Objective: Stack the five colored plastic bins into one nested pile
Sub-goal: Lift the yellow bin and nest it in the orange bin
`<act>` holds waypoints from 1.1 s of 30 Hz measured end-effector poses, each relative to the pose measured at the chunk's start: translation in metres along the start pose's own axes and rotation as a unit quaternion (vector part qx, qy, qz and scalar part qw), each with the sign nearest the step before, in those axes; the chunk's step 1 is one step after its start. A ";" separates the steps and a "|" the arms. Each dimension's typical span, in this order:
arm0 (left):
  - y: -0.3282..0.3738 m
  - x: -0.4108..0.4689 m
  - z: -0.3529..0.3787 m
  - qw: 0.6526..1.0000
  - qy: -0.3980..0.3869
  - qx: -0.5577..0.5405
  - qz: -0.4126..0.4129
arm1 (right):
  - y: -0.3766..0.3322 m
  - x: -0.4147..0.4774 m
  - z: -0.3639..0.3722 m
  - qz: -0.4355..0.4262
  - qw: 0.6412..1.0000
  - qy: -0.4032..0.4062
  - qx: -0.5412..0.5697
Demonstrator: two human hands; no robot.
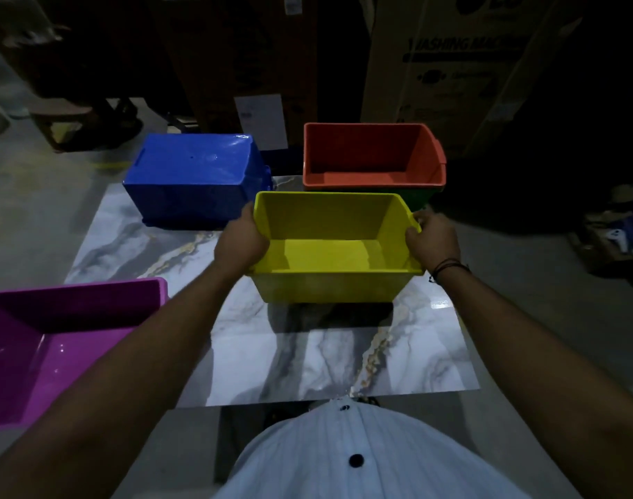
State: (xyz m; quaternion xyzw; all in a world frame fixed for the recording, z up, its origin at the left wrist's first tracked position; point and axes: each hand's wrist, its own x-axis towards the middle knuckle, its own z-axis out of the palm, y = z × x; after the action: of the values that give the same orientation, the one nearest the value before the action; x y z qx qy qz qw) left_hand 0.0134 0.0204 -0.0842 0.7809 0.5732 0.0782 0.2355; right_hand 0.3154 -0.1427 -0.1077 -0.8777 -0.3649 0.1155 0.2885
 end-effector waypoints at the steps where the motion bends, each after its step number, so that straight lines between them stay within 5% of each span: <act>1: 0.002 0.005 -0.010 1.000 -0.004 0.001 -0.009 | -0.002 0.004 -0.005 0.009 1.000 -0.001 0.015; 14: 0.034 0.041 -0.067 0.988 -0.104 -0.049 -0.101 | -0.032 0.041 -0.063 0.137 0.983 -0.070 0.101; 21: 0.062 0.032 -0.079 1.000 -0.002 0.028 0.009 | -0.037 0.043 -0.091 0.058 0.997 -0.043 0.033; 33: 0.109 0.044 -0.101 0.980 0.144 -0.089 0.108 | -0.045 0.074 -0.132 -0.006 0.988 0.100 0.117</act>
State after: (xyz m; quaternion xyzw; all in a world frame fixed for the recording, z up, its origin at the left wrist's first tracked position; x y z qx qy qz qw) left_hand 0.0819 0.0638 0.0474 0.7949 0.5038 0.2658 0.2089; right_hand 0.3963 -0.1200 0.0259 -0.8425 -0.3239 0.0676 0.4251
